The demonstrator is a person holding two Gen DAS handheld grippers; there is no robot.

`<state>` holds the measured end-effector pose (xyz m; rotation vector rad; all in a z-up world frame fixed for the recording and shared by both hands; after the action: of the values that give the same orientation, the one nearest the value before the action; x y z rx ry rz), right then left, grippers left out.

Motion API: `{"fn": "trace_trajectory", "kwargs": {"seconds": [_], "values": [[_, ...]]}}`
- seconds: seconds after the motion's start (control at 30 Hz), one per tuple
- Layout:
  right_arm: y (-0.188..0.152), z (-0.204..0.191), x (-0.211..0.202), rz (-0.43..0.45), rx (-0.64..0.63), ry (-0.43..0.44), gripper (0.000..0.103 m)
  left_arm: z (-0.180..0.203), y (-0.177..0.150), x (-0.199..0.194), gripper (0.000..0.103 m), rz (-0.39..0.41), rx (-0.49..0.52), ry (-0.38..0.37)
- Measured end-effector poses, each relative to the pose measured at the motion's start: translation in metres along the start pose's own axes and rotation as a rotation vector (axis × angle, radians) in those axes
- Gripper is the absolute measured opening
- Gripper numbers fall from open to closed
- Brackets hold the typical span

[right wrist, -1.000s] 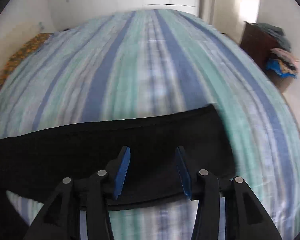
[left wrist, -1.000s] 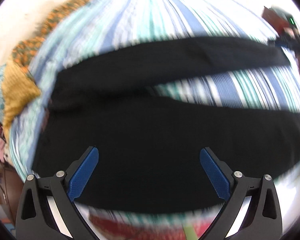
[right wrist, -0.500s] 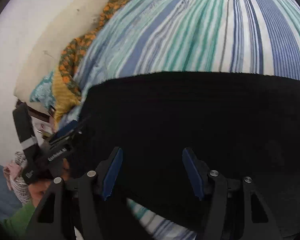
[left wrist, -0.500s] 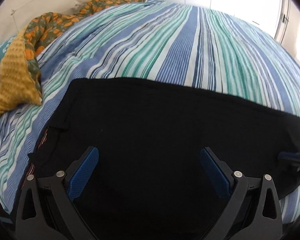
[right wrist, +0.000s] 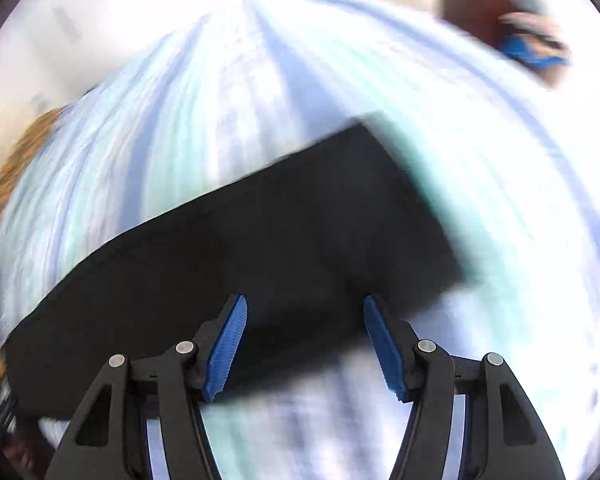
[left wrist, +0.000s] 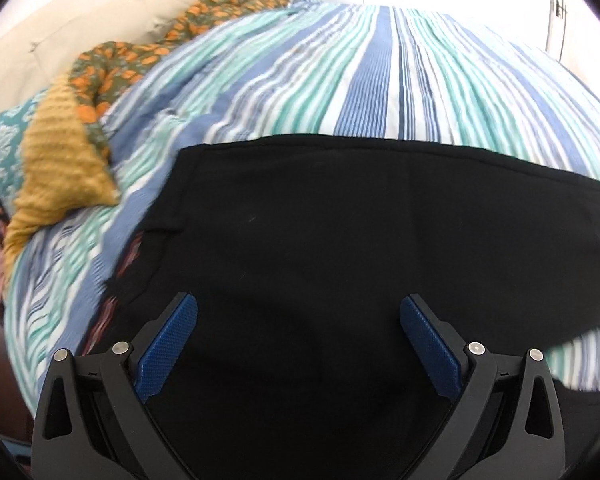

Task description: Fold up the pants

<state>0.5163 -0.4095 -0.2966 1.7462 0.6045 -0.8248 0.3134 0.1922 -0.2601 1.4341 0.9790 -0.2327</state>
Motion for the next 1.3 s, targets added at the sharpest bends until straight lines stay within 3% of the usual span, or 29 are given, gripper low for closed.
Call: {"fn": "trace_trajectory", "kwargs": {"seconds": [0.07, 0.13, 0.33, 0.5, 0.6, 0.67, 0.8, 0.97, 1.1, 1.2, 1.3], "values": [[-0.002, 0.018, -0.035, 0.055, 0.032, -0.015, 0.062, 0.007, -0.008, -0.026, 0.102, 0.024, 0.005, -0.040], [-0.016, 0.007, -0.073, 0.086, -0.013, 0.028, 0.067, 0.022, -0.022, -0.053, 0.102, 0.034, 0.018, -0.099], [-0.125, -0.111, -0.165, 0.026, -0.124, 0.333, 0.073, 0.094, -0.086, -0.118, 0.102, -0.038, 0.073, -0.360], [-0.242, -0.235, -0.213, -0.085, -0.252, 0.601, 0.073, 0.098, -0.120, -0.137, 0.102, -0.096, 0.042, -0.396], [-0.292, -0.272, -0.221, -0.141, -0.310, 0.685, 0.073, 0.084, -0.133, -0.129, 0.102, -0.126, 0.026, -0.371], [-0.312, -0.270, -0.205, -0.197, -0.312, 0.676, 0.073, 0.079, -0.141, -0.121, 0.102, -0.144, 0.060, -0.349], [-0.313, -0.237, -0.183, -0.242, -0.272, 0.550, 0.073, 0.084, -0.146, -0.128, 0.102, -0.116, 0.135, -0.318], [-0.278, -0.123, -0.181, -0.205, -0.058, 0.395, 0.073, 0.082, -0.145, -0.130, 0.102, -0.135, 0.108, -0.311], [-0.246, -0.046, -0.203, -0.099, 0.120, 0.297, 0.074, 0.070, -0.124, -0.145, 0.102, -0.115, 0.002, -0.348], [-0.227, -0.032, -0.215, -0.044, 0.130, 0.259, 0.075, 0.054, -0.100, -0.149, 0.102, -0.071, -0.038, -0.336], [-0.209, -0.064, -0.211, -0.048, 0.112, 0.311, 0.076, 0.038, -0.066, -0.135, 0.102, -0.027, -0.063, -0.314]]}}
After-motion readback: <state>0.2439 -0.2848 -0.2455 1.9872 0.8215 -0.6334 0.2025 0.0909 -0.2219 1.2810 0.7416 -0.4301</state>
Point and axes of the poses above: each gripper's, at about its wrist camera, not at the fingertips, and x roughly the way its jaws point, z to its right, y to its top, the point moved 9 cm from there along x, roughly the way its jaws point, and after that the axes turned 11 degrees about z, right-handed, at the moved point
